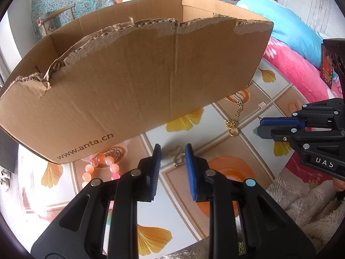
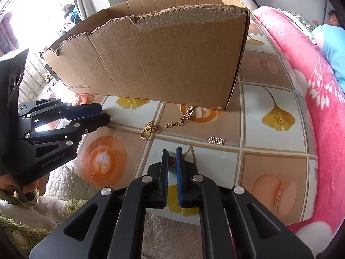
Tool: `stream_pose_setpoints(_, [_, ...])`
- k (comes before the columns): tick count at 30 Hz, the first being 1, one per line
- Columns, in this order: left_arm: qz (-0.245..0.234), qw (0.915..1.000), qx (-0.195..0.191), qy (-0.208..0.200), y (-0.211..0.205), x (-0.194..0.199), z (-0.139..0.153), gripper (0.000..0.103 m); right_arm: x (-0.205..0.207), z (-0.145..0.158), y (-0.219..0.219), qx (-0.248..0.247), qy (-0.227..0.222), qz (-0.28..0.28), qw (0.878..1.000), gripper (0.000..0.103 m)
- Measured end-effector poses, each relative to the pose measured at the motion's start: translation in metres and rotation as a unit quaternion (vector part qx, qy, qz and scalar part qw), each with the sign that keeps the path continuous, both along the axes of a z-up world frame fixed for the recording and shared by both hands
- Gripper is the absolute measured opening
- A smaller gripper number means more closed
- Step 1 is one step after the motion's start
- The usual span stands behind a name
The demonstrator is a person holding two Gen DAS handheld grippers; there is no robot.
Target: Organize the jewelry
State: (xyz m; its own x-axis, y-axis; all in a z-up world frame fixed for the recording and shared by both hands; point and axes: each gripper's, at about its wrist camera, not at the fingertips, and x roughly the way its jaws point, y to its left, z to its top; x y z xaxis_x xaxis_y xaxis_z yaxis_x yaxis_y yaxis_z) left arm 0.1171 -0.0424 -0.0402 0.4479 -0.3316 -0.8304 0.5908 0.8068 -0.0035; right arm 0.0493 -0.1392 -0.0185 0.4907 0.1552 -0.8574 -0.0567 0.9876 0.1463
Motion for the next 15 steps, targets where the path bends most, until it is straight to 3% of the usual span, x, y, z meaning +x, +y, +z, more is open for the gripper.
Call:
stream_pose_setpoints(10, [-0.015,0.9999,0.007,-0.006,-0.013,-0.002,-0.001,0.021,0.001,-0.001,-0.001,0.0,-0.001,-0.001,1.0,0.007])
stream_pose_setpoints(15, [-0.02,0.9997,0.007,-0.012,-0.02,-0.004,-0.002,0.015,0.0,-0.001,-0.001,0.001,-0.002,-0.002,1.0,0.007])
